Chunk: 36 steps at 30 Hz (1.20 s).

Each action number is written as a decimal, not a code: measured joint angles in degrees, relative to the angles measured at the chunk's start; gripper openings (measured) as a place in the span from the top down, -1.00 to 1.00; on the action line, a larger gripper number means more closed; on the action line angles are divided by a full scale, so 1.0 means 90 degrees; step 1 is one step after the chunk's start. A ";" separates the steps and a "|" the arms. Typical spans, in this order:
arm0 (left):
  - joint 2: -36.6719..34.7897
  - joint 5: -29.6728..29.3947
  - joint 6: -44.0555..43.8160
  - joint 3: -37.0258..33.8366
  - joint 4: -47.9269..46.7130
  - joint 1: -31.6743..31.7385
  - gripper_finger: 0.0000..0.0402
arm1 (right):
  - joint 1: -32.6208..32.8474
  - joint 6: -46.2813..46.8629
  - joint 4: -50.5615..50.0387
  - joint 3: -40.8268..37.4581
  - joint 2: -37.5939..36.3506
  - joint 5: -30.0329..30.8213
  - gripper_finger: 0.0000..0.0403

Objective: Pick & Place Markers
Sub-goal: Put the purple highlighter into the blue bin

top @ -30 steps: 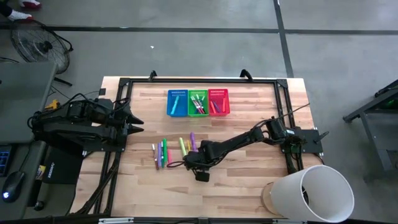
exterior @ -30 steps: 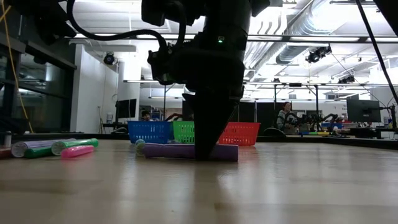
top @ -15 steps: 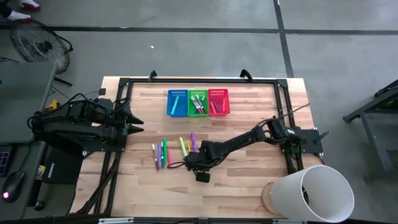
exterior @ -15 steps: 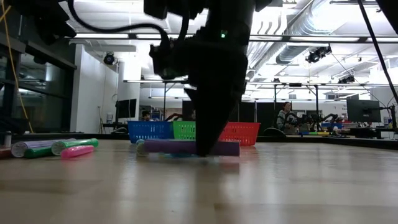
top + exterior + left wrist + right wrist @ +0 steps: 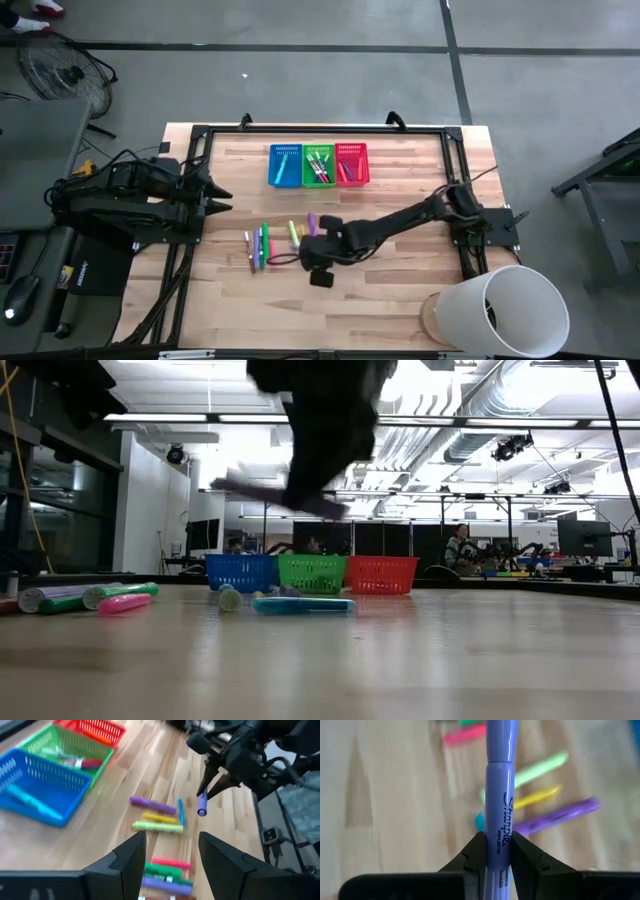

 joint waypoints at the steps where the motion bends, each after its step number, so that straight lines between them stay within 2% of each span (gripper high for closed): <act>1: 0.0000 -0.0015 0.0013 0.0000 0.0134 0.0002 0.10 | -0.0024 -0.0052 0.0061 0.0000 -0.0095 0.0123 0.73; 6: 0.0013 -0.0255 0.0043 0.0000 0.0939 0.0002 0.10 | -0.0227 -0.0502 0.0597 0.0000 -0.0542 0.0572 0.73; 13: 0.0190 -0.0345 0.0451 0.0002 0.2228 0.0002 0.10 | -0.0667 -0.1431 0.1816 0.0005 -0.0999 0.0597 0.73; 18: 0.0587 -0.0590 0.0695 0.0002 0.3099 0.0002 0.10 | -0.1058 -0.1960 0.2654 0.0007 -0.1227 0.0373 0.73; 27: 0.1546 -0.0612 0.1001 0.0002 0.4483 0.0002 0.10 | -0.1577 -0.2546 0.3986 0.0015 -0.1402 -0.0011 0.73; 36: 0.2071 -0.0903 0.1003 0.0002 0.5425 0.0002 0.10 | -0.1769 -0.2816 0.4225 0.0015 -0.1436 -0.0537 0.73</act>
